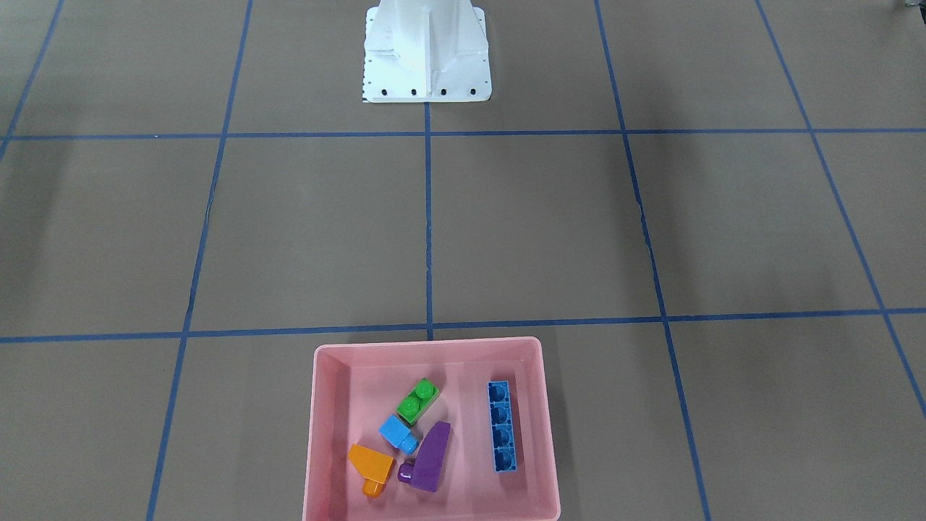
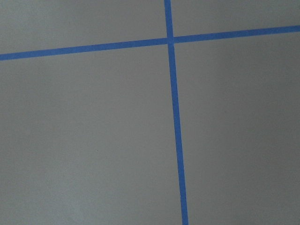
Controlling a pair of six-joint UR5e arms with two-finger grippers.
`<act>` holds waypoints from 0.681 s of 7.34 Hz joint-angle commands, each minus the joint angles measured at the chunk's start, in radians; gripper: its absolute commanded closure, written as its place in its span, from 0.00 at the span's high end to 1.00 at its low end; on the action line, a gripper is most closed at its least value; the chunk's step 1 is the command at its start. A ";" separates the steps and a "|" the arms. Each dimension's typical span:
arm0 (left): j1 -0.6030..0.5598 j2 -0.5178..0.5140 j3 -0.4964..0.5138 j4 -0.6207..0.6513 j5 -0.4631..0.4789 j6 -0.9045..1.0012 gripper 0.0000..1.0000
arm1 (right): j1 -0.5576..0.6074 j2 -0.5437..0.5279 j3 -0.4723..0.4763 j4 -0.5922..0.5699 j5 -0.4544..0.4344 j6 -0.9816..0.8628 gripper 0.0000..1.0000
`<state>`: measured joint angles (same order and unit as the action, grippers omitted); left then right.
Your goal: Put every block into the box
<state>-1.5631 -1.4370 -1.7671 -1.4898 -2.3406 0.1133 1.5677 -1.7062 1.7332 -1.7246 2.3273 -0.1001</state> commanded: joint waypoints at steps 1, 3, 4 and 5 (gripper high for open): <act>0.000 0.000 0.009 -0.036 0.000 0.000 1.00 | 0.000 0.004 -0.009 0.000 0.029 0.000 1.00; 0.000 0.000 0.008 -0.037 0.000 0.000 1.00 | 0.000 0.010 -0.011 0.002 0.029 0.000 1.00; 0.000 0.000 0.009 -0.037 0.000 0.000 1.00 | 0.000 0.011 -0.011 0.000 0.029 0.000 1.00; 0.000 0.000 0.008 -0.037 0.000 0.000 1.00 | 0.000 0.010 -0.009 0.002 0.029 0.000 1.00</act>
<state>-1.5631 -1.4374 -1.7591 -1.5260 -2.3409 0.1135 1.5677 -1.6965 1.7229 -1.7236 2.3560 -0.0996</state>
